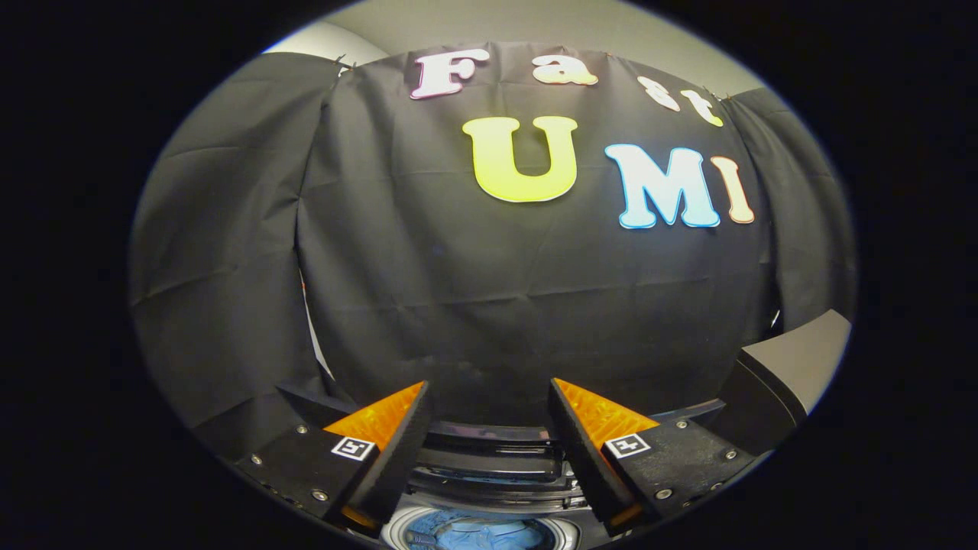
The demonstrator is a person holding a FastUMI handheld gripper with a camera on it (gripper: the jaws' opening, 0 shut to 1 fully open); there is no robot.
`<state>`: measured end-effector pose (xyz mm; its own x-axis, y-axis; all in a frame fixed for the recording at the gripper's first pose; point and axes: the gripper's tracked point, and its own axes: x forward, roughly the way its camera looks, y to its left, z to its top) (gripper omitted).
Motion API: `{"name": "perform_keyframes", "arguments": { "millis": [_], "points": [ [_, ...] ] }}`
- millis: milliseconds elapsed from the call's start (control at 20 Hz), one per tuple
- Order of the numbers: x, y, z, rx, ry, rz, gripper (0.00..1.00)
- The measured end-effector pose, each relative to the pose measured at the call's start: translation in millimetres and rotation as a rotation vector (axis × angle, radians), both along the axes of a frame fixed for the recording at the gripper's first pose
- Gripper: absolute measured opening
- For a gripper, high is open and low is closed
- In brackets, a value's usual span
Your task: Put the clothes into the washing machine and then close the washing machine lid.
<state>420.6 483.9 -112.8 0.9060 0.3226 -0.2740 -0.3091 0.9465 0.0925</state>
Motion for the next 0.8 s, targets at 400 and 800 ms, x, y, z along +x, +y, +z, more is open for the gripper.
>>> {"name": "perform_keyframes", "arguments": {
  "millis": [400, 800],
  "points": [
    [-14.8, -5.9, -1.9, -0.002, 0.060, 0.008, 0.92],
    [-58.5, -12.7, -3.7, -0.010, 0.051, 0.018, 0.91]
  ]
}}
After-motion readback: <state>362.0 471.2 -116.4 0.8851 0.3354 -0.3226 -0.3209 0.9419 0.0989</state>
